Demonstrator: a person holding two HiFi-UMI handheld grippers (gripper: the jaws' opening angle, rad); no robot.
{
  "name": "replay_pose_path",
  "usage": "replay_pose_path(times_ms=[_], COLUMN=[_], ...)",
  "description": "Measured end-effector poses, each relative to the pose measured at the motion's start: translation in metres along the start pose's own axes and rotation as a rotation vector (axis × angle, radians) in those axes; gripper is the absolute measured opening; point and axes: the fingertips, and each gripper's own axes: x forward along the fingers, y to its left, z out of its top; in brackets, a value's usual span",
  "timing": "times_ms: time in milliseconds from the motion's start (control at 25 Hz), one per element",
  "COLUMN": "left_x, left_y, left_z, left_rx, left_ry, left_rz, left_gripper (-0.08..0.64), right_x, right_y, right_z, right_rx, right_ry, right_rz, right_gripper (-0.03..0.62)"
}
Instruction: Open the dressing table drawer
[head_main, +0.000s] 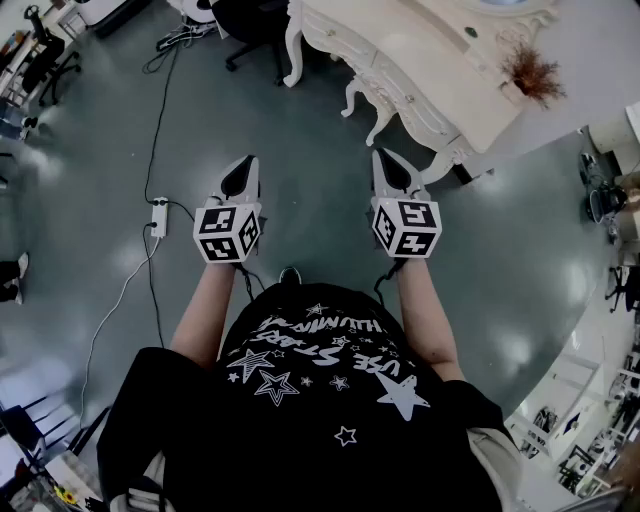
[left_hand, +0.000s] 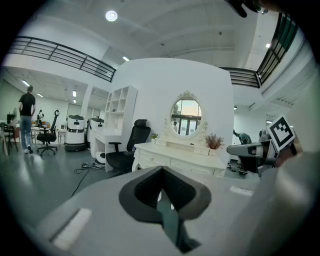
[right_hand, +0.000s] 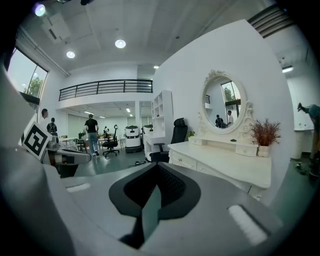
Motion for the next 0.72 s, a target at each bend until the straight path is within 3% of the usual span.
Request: replay_pose_path(times_ms=[360,720], left_x=[0.001,-0.012], left_y=[-0.001,0.01], left_z=[-0.002,-0.036], left_rx=[-0.008,-0.06], left_ry=[0.018,0.06], left_rz=[0.005,0.004], left_gripper=[0.0,0.002], right_x=[0.003,0.027], right_y=[0.0,0.019], right_z=[-0.002,-0.019], right_rx=[-0.002,0.035], right_ry=[0.023,0.055], right_rz=[0.007,0.056], right_gripper=[0.026,0.028])
